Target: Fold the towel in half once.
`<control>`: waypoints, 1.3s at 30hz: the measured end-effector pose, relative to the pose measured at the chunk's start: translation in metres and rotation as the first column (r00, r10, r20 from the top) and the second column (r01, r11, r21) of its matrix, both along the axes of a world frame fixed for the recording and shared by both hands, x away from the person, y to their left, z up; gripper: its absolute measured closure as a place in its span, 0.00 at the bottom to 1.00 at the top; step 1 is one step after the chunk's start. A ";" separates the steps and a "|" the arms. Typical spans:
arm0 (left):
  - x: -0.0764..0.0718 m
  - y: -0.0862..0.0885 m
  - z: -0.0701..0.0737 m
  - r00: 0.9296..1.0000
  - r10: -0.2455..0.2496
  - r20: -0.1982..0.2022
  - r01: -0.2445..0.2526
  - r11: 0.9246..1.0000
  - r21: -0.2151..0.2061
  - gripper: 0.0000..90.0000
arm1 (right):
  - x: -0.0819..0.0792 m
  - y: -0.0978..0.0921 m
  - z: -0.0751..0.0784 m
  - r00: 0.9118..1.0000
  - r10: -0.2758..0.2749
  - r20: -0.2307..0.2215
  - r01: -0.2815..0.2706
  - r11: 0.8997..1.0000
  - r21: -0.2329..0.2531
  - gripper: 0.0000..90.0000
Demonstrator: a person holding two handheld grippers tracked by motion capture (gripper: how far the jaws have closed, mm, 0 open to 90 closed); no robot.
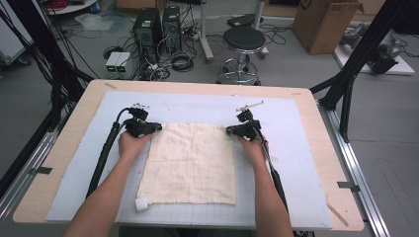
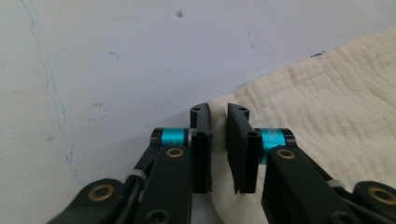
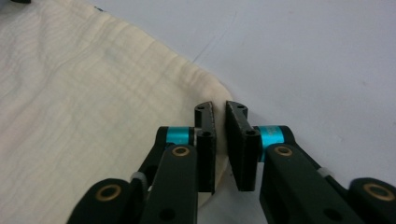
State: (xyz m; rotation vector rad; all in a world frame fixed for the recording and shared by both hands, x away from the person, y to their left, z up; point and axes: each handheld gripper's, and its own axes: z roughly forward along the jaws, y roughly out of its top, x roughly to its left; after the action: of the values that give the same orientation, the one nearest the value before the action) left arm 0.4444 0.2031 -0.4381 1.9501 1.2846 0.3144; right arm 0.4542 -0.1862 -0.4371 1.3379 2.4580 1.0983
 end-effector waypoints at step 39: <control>-0.071 0.019 0.049 0.973 -0.115 0.202 0.133 0.988 -0.076 0.96 | -0.058 -0.020 0.057 0.983 0.148 0.111 -0.160 0.981 0.111 0.96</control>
State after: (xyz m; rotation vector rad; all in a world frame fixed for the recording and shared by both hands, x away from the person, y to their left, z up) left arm 0.3732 0.2217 -0.3890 1.8635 1.0276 0.3720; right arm 0.3958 -0.2064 -0.3801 1.1042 2.4904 1.3331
